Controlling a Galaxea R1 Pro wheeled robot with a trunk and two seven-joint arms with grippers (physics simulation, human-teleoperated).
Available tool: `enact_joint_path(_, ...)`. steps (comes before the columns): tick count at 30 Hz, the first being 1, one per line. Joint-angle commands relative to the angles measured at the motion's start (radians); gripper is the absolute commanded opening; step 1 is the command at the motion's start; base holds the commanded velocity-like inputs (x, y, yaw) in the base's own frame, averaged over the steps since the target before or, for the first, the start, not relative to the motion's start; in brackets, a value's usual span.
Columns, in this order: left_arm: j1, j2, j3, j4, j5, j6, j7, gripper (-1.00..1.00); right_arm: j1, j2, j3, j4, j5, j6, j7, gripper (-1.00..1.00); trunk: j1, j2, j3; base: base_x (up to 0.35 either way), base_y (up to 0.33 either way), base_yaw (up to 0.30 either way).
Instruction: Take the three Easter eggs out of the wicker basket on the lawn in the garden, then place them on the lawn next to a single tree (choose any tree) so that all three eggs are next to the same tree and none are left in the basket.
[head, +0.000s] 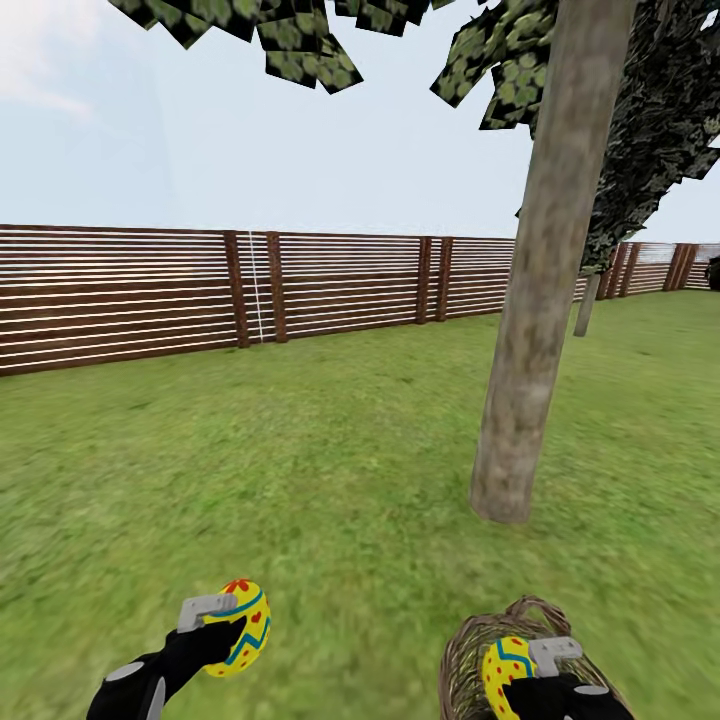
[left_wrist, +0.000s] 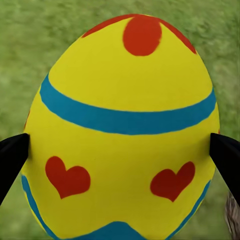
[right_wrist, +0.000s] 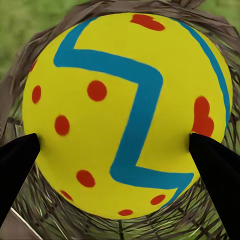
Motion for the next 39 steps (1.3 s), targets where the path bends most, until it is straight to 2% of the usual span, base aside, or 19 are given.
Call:
enact_joint_path(1, -0.001, -0.001, 0.004, -0.001, -0.011, 0.002, -0.011, -1.0, -0.001, -0.001, 0.003, -0.001, -0.008, 0.004, -0.006, -1.0, 0.0, -0.001, -0.001, 0.0, 0.0, 0.0)
enact_joint_path(5, -0.001, -0.002, 0.001, 0.019, -0.013, -0.013, -0.006, -1.0, -0.001, -0.001, 0.003, 0.014, -0.008, 0.004, -0.007, -1.0, -0.012, 0.02, 0.008, 0.0, 0.0, 0.0)
enact_joint_path(7, -0.001, -0.007, -0.027, 0.025, -0.014, -0.013, -0.003, -1.0, -0.001, -0.001, 0.003, 0.017, -0.008, 0.004, -0.007, -1.0, -0.019, 0.034, 0.015, 0.0, 0.0, 0.0)
enact_joint_path(9, -0.001, -0.008, -0.035, 0.027, -0.014, -0.012, 0.014, -1.0, -0.001, -0.001, 0.003, 0.021, -0.008, 0.004, -0.008, -1.0, -0.027, 0.048, 0.021, 0.0, 0.0, 0.0)
enact_joint_path(14, -0.001, -0.009, -0.038, 0.042, -0.013, -0.012, 0.027, -1.0, -0.001, -0.001, 0.003, 0.052, -0.011, 0.002, -0.005, -1.0, -0.046, 0.083, 0.036, 0.0, 0.0, 0.0)
enact_joint_path(17, -0.001, -0.009, -0.039, 0.052, -0.012, -0.012, 0.027, -1.0, -0.001, -0.011, 0.005, 0.044, -0.012, 0.008, 0.003, -1.0, -0.058, 0.104, 0.046, 0.0, 0.0, 0.0)
enact_joint_path(39, -0.001, -0.012, -0.039, 0.072, -0.012, -0.013, 0.027, -1.0, -0.001, 0.002, 0.008, 0.051, -0.01, 0.001, 0.002, -1.0, -0.142, 0.258, 0.115, 0.0, 0.0, 0.0)
